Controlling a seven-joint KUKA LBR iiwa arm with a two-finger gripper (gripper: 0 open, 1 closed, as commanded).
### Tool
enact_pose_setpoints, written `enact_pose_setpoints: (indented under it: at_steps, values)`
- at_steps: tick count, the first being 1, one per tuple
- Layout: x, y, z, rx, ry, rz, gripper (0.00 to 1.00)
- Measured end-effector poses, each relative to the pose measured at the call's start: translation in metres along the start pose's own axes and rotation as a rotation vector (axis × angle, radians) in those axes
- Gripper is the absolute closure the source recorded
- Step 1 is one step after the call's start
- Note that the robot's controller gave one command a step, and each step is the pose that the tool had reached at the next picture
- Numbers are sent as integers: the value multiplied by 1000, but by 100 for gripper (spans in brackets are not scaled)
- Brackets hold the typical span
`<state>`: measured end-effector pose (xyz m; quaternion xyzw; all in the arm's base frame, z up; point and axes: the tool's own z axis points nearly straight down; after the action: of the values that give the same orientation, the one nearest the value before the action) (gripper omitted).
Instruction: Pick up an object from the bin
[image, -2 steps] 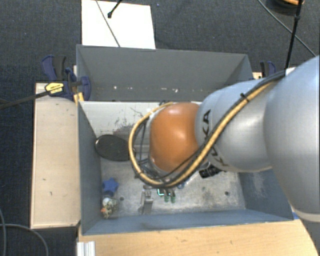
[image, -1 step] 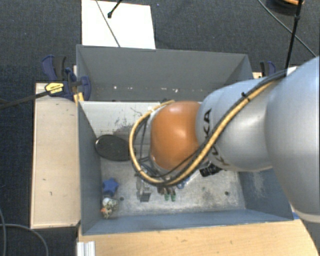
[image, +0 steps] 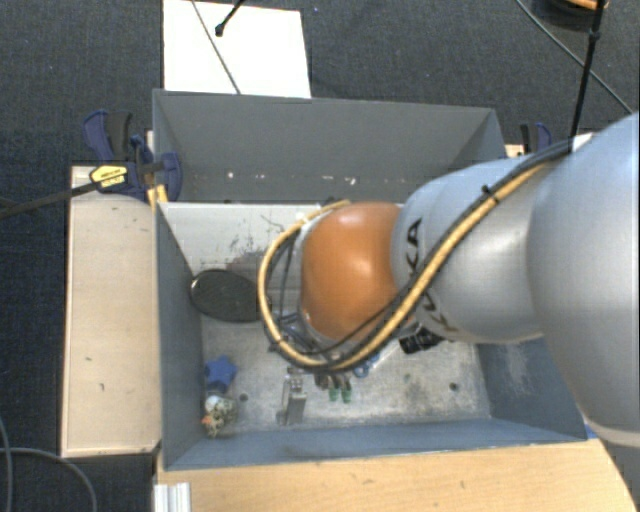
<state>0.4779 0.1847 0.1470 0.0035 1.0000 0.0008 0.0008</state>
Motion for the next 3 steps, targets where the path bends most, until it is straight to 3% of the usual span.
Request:
enact_pose_setpoints:
  at_steps: [1,2,3]
  values:
    - [-64,49,74,3,3,128,0]
    - [-24,52,73,0,-13,27,0]
    - [-21,51,77,4,-1,35,100]
